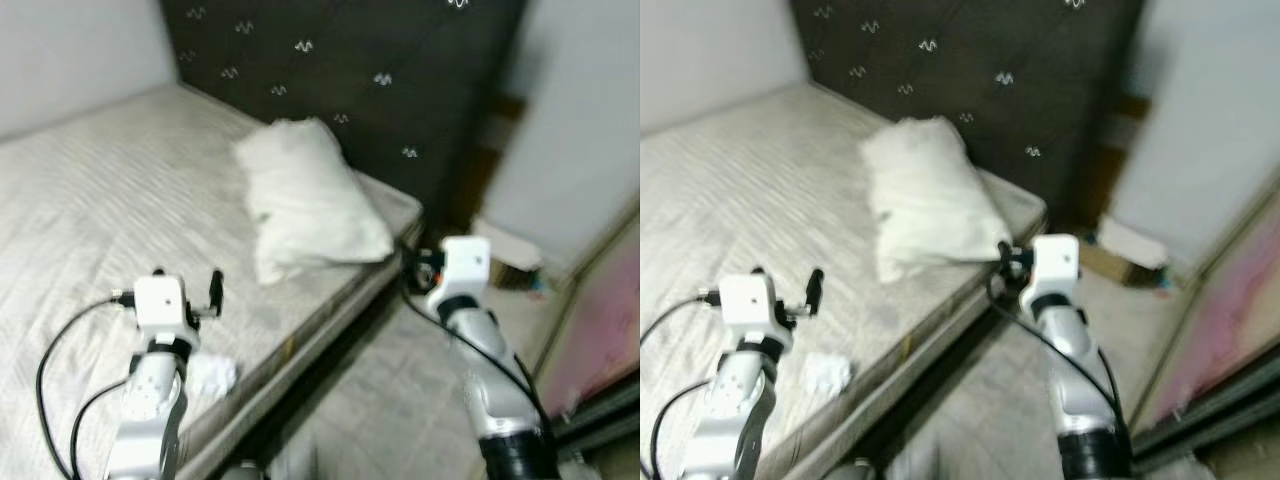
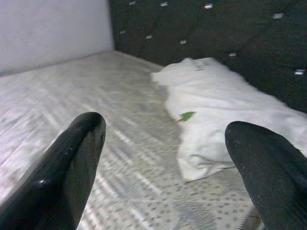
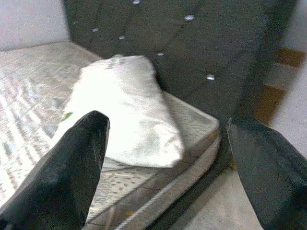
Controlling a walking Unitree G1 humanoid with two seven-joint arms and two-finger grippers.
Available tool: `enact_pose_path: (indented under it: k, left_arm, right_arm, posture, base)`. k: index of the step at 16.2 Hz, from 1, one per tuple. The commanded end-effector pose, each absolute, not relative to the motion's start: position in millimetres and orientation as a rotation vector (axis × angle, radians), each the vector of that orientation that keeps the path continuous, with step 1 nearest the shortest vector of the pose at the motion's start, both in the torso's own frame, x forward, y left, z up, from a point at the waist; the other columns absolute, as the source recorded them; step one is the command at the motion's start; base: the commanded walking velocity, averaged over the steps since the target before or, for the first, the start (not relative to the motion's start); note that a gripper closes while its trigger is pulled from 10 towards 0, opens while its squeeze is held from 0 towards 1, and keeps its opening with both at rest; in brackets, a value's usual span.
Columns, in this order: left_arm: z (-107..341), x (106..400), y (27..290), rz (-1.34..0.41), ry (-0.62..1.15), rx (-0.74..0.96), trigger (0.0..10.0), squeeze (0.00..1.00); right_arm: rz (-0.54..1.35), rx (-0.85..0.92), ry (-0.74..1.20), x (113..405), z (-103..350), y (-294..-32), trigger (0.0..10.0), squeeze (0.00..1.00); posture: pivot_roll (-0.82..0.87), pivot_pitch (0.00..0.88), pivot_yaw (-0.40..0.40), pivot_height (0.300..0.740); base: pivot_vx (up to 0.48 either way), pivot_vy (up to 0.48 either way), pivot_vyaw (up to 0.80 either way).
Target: Clean up the room
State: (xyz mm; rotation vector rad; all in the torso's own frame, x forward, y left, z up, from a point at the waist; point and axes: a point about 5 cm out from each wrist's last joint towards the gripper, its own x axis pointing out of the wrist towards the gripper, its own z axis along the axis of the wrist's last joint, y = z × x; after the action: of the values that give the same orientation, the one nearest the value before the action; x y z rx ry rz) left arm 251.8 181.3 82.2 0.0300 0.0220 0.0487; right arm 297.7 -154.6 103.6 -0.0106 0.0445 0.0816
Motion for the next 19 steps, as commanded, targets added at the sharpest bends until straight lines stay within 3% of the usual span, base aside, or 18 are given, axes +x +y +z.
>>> enact_pose_path:
  k: [1, 5, 7, 17, 18, 19]
  left_arm:
    - [80.7, 250.8, 186.4, 0.051, 0.036, 0.038, 10.0, 0.0]
    - [81.5, 250.6, 185.0, 0.055, 0.05, 0.135, 10.0, 0.0]
    - [83.6, 248.5, 180.4, -0.008, 0.013, 0.087, 10.0, 0.0]
    - [86.4, 248.8, 183.6, 0.049, 0.001, 0.088, 10.0, 0.0]
    - [85.9, 249.1, 184.3, 0.061, 0.006, 0.087, 10.0, 0.0]
    - [85.9, 249.6, 184.6, 0.063, 0.007, 0.087, 10.0, 0.0]
  right_arm:
    - [0.105, 0.003, 0.048, 299.1, 104.2, -147.1, 10.0, 0.0]
    - [0.108, 0.002, 0.051, 298.4, 103.4, -147.0, 10.0, 0.0]
    - [0.111, 0.002, 0.052, 297.7, 102.6, -146.7, 10.0, 0.0]
    - [0.119, 0.01, 0.053, 298.0, 101.5, -144.2, 10.0, 0.0]
    - [0.125, 0.011, 0.047, 298.1, 102.3, -143.9, 0.0, 0.0]
    - [0.122, 0.009, 0.049, 298.6, 102.0, -144.1, 3.1, 0.0]
  posture:
    - [0.06, 0.0, -0.049, 0.74]
    - [0.06, 0.0, -0.048, 0.74]
    - [0.06, 0.0, -0.051, 0.74]
    - [0.07, 0.0, -0.049, 0.74]
    - [0.07, 0.0, -0.048, 0.74]
    - [0.07, 0.0, -0.05, 0.74]
  base:
    - [0.0, 0.0, 0.8]
    - [0.0, 0.0, 0.8]
    - [0.0, 0.0, 0.8]
    - [0.0, 0.0, 0.8]
    - [0.0, 0.0, 0.77]
    - [0.0, 0.0, 0.77]
